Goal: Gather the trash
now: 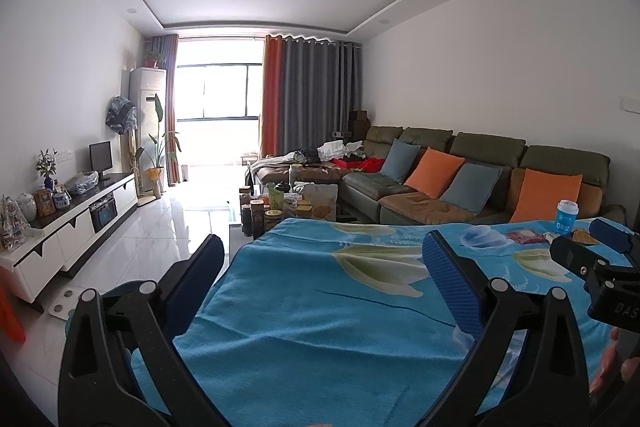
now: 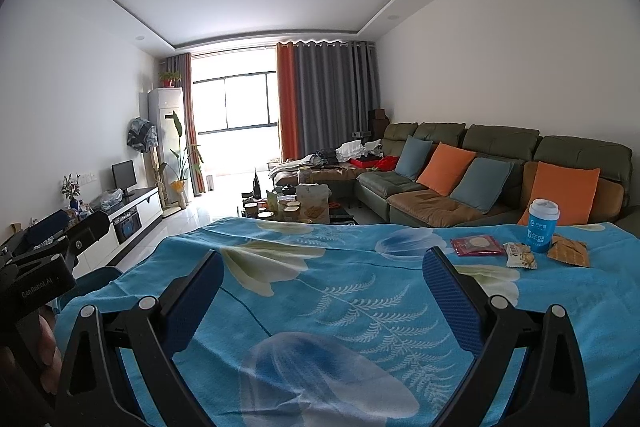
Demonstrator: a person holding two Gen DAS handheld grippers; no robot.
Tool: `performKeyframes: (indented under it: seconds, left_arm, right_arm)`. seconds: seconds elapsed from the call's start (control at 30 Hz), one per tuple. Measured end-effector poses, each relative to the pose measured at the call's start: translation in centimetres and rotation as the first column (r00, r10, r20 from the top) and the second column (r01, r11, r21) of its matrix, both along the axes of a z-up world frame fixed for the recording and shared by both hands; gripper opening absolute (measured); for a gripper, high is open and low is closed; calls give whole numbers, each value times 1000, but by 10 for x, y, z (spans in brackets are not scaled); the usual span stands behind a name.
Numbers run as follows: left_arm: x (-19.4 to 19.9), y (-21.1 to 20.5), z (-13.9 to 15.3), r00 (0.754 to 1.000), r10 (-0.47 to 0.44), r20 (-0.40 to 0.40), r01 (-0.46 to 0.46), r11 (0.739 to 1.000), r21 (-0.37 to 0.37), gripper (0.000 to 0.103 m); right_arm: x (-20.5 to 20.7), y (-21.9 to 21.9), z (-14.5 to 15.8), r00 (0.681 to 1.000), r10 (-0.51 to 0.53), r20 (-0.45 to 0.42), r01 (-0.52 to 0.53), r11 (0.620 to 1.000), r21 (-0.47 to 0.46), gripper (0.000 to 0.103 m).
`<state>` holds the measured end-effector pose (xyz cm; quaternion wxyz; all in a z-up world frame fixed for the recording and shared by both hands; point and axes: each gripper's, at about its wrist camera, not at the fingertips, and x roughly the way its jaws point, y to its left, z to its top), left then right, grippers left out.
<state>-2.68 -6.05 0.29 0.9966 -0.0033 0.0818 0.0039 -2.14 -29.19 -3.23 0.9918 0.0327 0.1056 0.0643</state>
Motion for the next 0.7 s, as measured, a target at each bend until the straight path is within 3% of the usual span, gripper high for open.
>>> performKeyframes:
  seconds: [0.7]
  left_arm:
    - [0, -2, 3, 1000, 8, 8, -8, 1000, 5, 97]
  right_arm:
    - [-2, -7, 3, 1000, -17, 13, 17, 1000, 7, 96]
